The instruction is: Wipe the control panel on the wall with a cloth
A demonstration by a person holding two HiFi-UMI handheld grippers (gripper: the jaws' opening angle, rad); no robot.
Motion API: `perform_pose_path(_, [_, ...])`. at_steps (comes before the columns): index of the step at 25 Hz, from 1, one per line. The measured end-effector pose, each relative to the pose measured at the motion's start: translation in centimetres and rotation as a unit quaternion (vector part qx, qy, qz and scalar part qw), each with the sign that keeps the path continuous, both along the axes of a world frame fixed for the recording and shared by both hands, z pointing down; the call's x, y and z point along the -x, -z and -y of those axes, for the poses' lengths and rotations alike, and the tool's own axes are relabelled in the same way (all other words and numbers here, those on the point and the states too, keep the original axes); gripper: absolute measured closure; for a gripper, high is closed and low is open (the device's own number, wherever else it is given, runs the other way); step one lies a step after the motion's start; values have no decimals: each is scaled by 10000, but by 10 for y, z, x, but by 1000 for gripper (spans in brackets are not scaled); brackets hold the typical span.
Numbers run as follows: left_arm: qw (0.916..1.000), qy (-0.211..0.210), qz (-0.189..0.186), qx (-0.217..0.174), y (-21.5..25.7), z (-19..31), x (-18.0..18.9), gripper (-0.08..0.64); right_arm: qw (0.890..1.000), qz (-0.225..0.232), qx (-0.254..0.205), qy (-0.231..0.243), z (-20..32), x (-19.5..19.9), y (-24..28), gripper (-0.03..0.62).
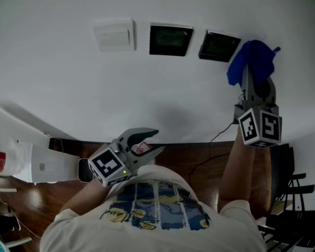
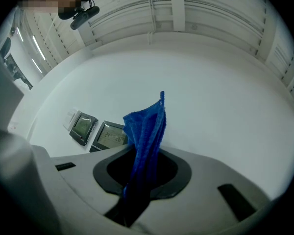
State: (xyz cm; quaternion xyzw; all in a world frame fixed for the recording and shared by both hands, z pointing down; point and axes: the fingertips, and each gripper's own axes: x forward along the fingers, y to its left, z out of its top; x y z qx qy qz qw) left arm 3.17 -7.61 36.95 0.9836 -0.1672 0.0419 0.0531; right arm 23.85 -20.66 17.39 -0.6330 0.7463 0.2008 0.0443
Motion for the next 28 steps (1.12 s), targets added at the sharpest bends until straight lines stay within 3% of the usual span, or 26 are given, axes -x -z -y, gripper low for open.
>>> perform_pose_path(9, [9998, 117, -130, -101, 6, 4, 7, 416, 9999, -11, 116, 121, -37, 11, -11, 506])
perform_pose_path(20, [9988, 365, -282, -172, 13, 17, 15, 416, 9961, 57, 778, 404, -102, 20, -81, 506])
perform_pose_path(28, [9974, 528, -362, -322, 21, 27, 18, 416, 9927, 157, 1038, 586, -114, 28, -105, 508])
